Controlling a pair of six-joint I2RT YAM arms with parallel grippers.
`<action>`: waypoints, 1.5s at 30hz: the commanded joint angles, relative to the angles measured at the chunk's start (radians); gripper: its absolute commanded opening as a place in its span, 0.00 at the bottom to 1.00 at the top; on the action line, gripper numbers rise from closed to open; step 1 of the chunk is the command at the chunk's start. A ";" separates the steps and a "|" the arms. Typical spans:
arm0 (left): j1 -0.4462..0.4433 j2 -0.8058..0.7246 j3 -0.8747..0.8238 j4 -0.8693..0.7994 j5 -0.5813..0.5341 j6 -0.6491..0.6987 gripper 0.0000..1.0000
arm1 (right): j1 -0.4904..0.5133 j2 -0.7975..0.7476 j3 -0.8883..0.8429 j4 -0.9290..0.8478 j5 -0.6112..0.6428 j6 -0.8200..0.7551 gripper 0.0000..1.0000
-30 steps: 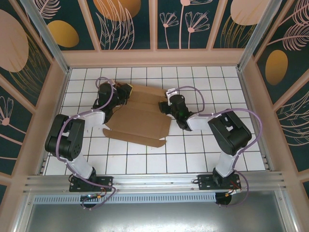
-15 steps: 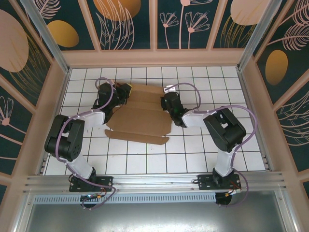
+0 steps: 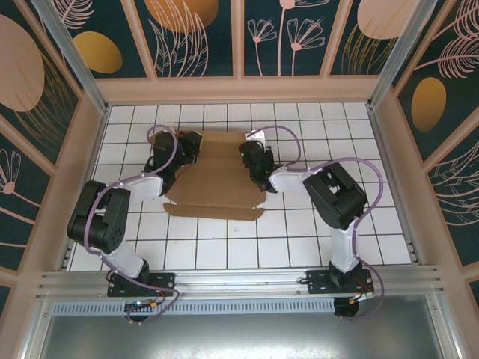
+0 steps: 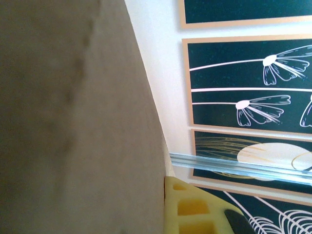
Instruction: Fold the paper box
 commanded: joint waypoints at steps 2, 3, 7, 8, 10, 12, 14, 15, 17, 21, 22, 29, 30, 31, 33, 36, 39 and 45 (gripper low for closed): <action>-0.014 -0.019 -0.039 -0.082 0.007 -0.060 0.00 | -0.022 0.065 0.057 -0.166 0.093 0.082 0.00; -0.014 -0.015 -0.040 -0.081 0.008 -0.071 0.00 | -0.021 0.062 0.056 -0.153 0.066 0.077 0.00; -0.013 -0.010 -0.041 -0.092 0.003 -0.087 0.00 | -0.021 0.001 -0.025 -0.015 -0.061 -0.010 0.39; -0.014 -0.013 -0.043 -0.097 -0.002 -0.088 0.00 | -0.021 -0.033 -0.068 0.036 -0.098 -0.034 0.51; -0.014 -0.018 -0.051 -0.100 -0.014 -0.086 0.00 | -0.024 -0.109 -0.165 0.163 -0.193 -0.084 0.64; -0.013 -0.024 -0.054 -0.111 -0.027 -0.084 0.00 | -0.026 -0.174 -0.241 0.256 -0.258 -0.127 0.74; -0.013 -0.025 -0.055 -0.115 -0.033 -0.085 0.00 | -0.027 -0.219 -0.295 0.324 -0.299 -0.168 0.82; -0.015 -0.024 -0.054 -0.115 -0.033 -0.086 0.00 | -0.027 -0.237 -0.319 0.353 -0.317 -0.179 0.83; -0.014 -0.024 -0.051 -0.118 -0.032 -0.087 0.00 | -0.033 -0.268 -0.367 0.403 -0.377 -0.200 0.84; -0.014 -0.030 -0.048 -0.127 -0.040 -0.085 0.00 | -0.039 -0.237 -0.377 0.394 -0.351 -0.187 0.78; -0.015 -0.031 -0.047 -0.128 -0.042 -0.084 0.00 | -0.039 -0.221 -0.362 0.375 -0.342 -0.178 0.76; -0.015 -0.033 -0.039 -0.144 -0.043 -0.081 0.00 | -0.039 -0.114 -0.268 0.315 -0.238 -0.140 0.59; -0.015 -0.034 -0.036 -0.147 -0.043 -0.081 0.00 | -0.040 -0.105 -0.259 0.312 -0.238 -0.140 0.57; -0.015 -0.034 -0.035 -0.154 -0.045 -0.081 0.00 | -0.040 -0.092 -0.250 0.308 -0.242 -0.138 0.53; -0.014 -0.035 -0.032 -0.160 -0.047 -0.081 0.00 | -0.037 -0.074 -0.231 0.298 -0.248 -0.134 0.45; -0.014 -0.036 -0.033 -0.162 -0.048 -0.087 0.00 | -0.034 -0.042 -0.204 0.281 -0.229 -0.130 0.29; -0.014 -0.038 -0.031 -0.164 -0.048 -0.095 0.00 | -0.027 -0.017 -0.172 0.262 -0.182 -0.133 0.14; -0.022 -0.042 -0.025 -0.179 -0.053 -0.109 0.00 | 0.031 0.043 -0.078 0.188 0.018 -0.123 0.01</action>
